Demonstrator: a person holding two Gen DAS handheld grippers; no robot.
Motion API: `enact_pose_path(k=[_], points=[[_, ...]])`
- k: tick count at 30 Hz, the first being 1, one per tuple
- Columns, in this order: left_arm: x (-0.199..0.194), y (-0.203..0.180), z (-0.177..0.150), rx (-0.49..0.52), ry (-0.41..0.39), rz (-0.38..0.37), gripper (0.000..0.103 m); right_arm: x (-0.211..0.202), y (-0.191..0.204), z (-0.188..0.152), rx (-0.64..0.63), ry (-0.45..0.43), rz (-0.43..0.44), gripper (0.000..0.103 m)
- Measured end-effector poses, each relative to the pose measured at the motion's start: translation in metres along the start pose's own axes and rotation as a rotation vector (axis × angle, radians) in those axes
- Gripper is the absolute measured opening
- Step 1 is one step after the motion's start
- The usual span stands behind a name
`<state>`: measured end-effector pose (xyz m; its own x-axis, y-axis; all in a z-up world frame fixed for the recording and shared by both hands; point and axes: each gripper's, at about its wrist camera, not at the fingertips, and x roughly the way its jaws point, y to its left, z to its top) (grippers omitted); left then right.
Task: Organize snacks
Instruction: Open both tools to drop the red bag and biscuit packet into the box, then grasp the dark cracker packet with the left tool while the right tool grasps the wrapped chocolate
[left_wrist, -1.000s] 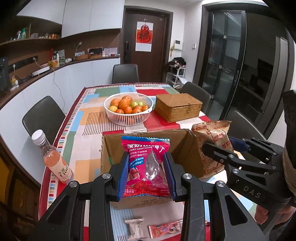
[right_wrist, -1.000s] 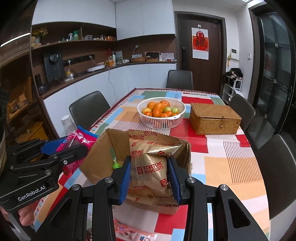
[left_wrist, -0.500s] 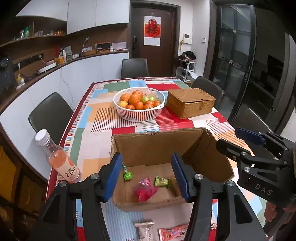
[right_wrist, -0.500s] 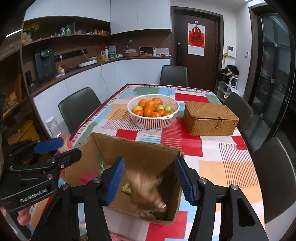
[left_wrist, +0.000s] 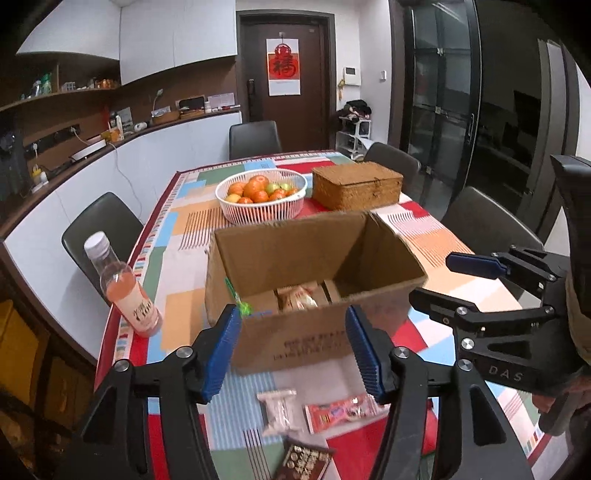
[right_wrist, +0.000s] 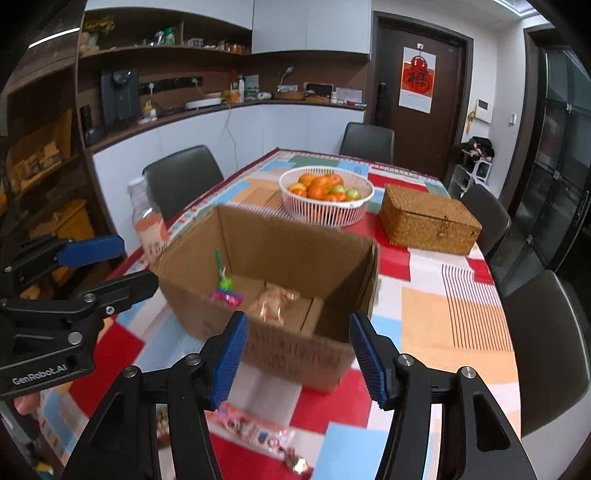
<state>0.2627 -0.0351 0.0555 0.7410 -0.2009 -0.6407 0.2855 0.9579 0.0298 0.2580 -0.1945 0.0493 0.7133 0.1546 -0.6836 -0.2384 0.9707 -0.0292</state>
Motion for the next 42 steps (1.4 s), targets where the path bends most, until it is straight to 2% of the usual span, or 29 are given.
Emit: enact_pose_path(k=[6,25,36,42], points=[[-0.003,-0.009,-0.023,0.019,0.039,0.008,0.065,0.000,-0.004,-0.020,0.014,0.045,0.000,0.058],[0.033,-0.012,-0.126,0.021,0.304,-0.003,0.071,0.034,0.013,-0.101,0.014,0.271,0.025,0.058],[0.063,-0.012,-0.157,0.014,0.434,-0.008,0.071,0.057,0.013,-0.130,-0.006,0.379,-0.001,0.058],[0.078,-0.009,-0.164,0.013,0.470,-0.004,0.071,0.067,0.011,-0.138,-0.015,0.412,-0.023,0.058]])
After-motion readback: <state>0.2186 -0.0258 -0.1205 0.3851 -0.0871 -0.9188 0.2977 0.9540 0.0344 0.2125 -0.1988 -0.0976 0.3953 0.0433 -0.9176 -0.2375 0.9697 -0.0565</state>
